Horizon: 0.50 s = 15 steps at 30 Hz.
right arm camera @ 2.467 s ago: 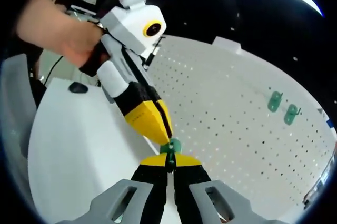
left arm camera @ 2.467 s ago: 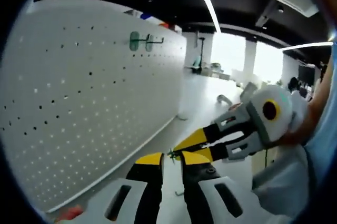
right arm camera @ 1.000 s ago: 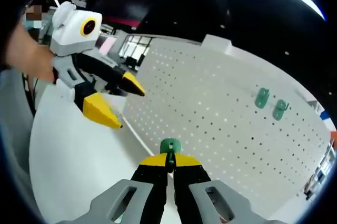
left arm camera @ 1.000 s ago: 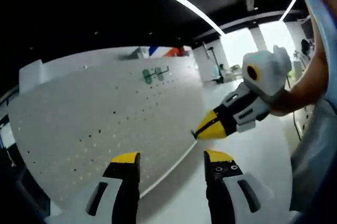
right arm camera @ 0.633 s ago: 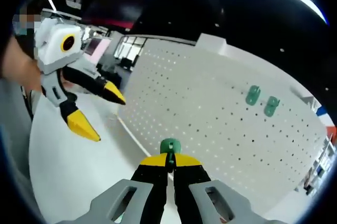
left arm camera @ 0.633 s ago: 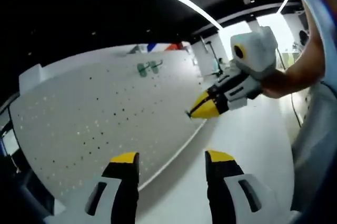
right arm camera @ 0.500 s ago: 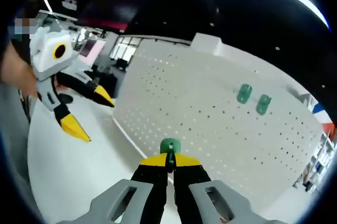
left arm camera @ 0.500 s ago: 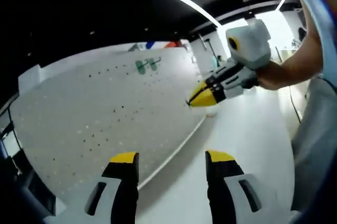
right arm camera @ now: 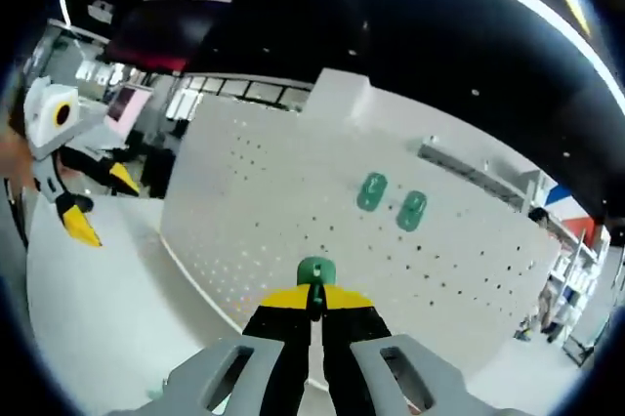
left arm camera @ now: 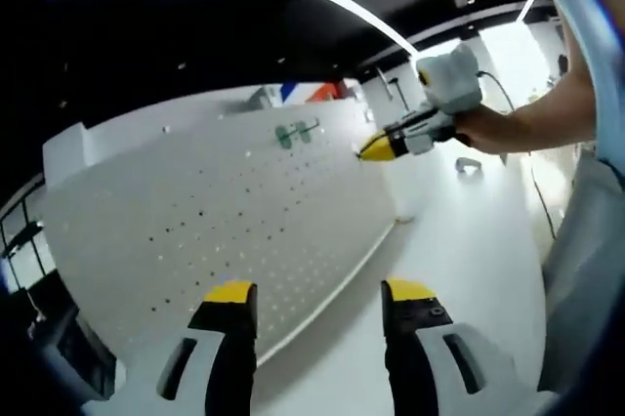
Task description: Insert the hook assembly into the mounting plate slot until the hook locks in place.
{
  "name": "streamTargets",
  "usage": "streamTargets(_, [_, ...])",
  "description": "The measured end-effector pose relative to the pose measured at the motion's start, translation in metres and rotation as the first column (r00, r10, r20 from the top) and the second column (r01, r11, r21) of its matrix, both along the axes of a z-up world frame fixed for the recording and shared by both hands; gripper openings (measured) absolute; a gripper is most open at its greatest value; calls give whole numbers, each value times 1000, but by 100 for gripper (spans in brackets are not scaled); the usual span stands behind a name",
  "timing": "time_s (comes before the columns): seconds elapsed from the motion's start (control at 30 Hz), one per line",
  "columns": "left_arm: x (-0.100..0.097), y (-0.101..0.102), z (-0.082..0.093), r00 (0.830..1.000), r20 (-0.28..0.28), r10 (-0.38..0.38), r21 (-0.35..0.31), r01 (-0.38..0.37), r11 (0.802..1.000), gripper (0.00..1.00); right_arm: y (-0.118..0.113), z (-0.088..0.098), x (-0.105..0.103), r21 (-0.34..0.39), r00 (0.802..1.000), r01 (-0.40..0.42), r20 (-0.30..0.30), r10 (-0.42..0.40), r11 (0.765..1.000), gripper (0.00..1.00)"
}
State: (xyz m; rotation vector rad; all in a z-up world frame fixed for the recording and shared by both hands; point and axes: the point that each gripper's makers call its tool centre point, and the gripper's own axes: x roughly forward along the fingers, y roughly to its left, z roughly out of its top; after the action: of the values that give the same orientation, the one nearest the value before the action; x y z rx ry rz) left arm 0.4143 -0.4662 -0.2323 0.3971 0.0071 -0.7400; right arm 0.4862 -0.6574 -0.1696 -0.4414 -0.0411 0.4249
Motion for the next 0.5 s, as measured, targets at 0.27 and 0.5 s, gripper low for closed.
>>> streamTargets(0.27, [-4, 17, -11, 999, -26, 41, -9, -41, 999, 51, -43, 50, 19, 80, 990, 112, 75, -118, 990, 1])
streamTargets(0.5, [-8, 18, -19, 998, -45, 47, -2, -47, 999, 50, -76, 79, 40, 226, 973, 191, 85, -215, 955, 1])
